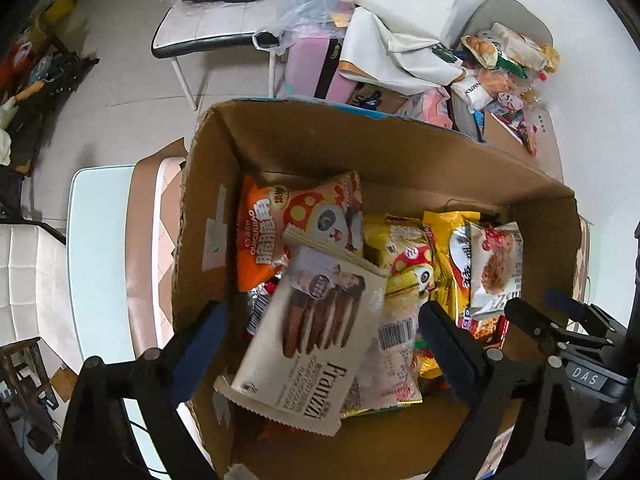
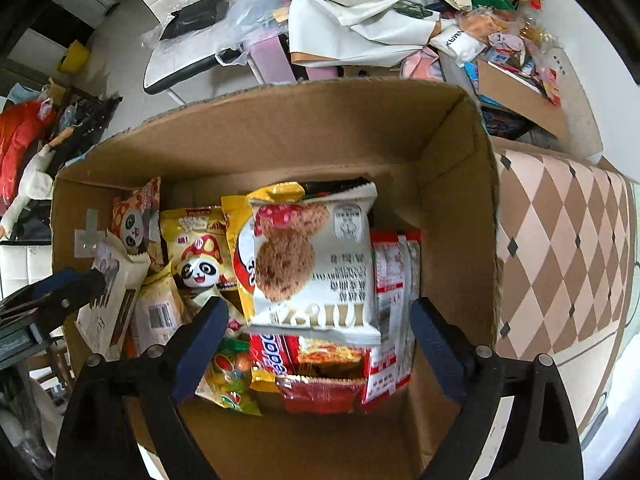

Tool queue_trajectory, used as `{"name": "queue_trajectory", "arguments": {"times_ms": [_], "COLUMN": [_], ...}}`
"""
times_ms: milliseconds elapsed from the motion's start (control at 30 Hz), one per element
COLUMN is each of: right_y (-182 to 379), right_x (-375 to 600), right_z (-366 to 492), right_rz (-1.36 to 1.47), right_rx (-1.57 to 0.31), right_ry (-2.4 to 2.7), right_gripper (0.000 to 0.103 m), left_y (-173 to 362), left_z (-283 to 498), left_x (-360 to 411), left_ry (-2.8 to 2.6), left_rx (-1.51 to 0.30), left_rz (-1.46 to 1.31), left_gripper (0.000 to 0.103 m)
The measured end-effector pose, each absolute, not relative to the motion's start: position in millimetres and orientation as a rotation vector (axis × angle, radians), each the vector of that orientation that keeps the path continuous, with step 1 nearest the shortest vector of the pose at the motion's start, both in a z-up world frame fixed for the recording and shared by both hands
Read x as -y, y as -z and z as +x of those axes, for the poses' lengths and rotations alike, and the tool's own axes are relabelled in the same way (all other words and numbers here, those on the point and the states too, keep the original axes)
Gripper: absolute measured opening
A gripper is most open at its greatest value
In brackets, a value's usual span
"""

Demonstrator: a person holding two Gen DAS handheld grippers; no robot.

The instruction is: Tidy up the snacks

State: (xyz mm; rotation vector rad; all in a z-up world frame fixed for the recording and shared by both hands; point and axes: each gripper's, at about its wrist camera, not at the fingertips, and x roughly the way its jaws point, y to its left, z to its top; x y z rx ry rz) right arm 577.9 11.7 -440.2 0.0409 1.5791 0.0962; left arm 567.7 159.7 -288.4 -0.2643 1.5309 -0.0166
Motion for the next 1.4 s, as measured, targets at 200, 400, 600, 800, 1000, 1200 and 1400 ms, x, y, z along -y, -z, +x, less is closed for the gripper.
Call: {"name": "queue_trajectory", "arguments": {"times_ms": [200, 400, 600, 800, 1000, 1200, 1400], "right_y": [425.3, 406.5, 384.5, 351.8, 306.9, 251.5, 191.7], "right_x": [-11.1, -10.1, -4.6, 1.6, 8.7, 13.9, 20.8], "right_z": [561.2, 534.5, 494.0, 452.4, 405.2, 347.7, 286.0], "right_rz": [0.02, 0.006, -0.021, -0.006, -0.002, 0.003, 0.028], "right_rx": [-1.544, -1.486, -1.413, -1.338, -1.241, -1.127, -1.014], "right_ry": [-0.099, -0.1, -0.09, -0.095, -0.084, -0.097, -0.118], "right_gripper": [0.095, 0.096, 0.096, 0.096, 0.096, 0.096, 0.096], "left_y": [270.5, 248.3, 224.9, 189.0, 150.7, 109.4, 65.7], "left_z": [554.8, 523.6, 492.5, 453.4, 408.1, 349.9, 292.4], "left_x": [-138.9, -121.4, -109.7, -96.6, -92.5, -87.4, -85.0], "left_ry": [0.026, 0.013, 0.013, 0.003, 0.001, -0.003, -0.02], "left_rx": [-1.482, -1.391, -1.318, -1.212, -1.122, -1.029, -0.932], "left_rz": [-0.164, -0.101, -0.105, -0.083, -0.107, -0.115, -0.102], "left_gripper": [0.098, 0.098, 0.098, 0.098, 0.098, 0.098, 0.098]}}
